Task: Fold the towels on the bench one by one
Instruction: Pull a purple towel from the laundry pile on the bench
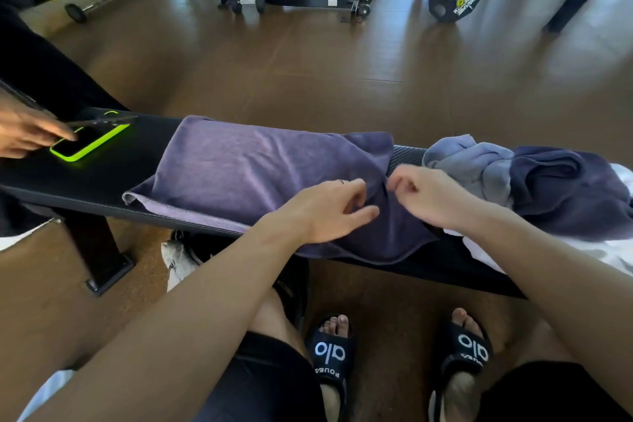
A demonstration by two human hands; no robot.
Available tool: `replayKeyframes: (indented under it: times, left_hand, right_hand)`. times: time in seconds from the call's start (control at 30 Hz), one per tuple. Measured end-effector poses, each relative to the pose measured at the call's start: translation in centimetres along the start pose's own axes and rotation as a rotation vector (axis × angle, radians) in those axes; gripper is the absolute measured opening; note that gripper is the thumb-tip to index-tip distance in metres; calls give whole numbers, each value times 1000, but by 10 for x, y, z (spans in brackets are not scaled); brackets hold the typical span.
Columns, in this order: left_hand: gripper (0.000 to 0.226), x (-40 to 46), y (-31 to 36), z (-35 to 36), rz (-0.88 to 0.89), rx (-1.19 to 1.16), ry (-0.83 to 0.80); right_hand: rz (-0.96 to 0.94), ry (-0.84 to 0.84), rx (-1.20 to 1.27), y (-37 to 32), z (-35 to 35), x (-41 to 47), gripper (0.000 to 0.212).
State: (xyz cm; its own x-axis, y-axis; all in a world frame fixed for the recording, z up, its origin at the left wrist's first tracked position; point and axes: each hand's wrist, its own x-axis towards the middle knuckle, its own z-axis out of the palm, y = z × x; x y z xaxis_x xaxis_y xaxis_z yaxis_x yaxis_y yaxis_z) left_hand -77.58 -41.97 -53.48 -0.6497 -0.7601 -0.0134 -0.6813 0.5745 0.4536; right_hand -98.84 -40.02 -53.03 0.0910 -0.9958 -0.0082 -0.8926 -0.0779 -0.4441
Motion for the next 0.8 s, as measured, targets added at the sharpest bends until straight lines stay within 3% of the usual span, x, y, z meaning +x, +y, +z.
replayKeyframes:
  times: [0.1,0.23,0.37,0.43,0.6,0.8]
  left_hand:
    - [24,14,-4,8,-6,46,44]
    - [28,24,-5,19,-21,134,4]
    - [13,29,-3,19,-105,149,3]
    - [11,30,-4,18,-146,146,-7]
    - [17,34,-3,21,-263,108,22]
    - [21,41,6,20,-140,-60,169]
  right_hand:
    - [213,-9,13,5,9,15,30]
    - [300,3,111,-2,18,31,39]
    - [367,-45,207,-10,18,39,19]
    - [426,-39,325,-9,14,42,6]
    - [589,-2,831,-15,-1,46,9]
    - [619,-225,1139,-10,-2,49,12]
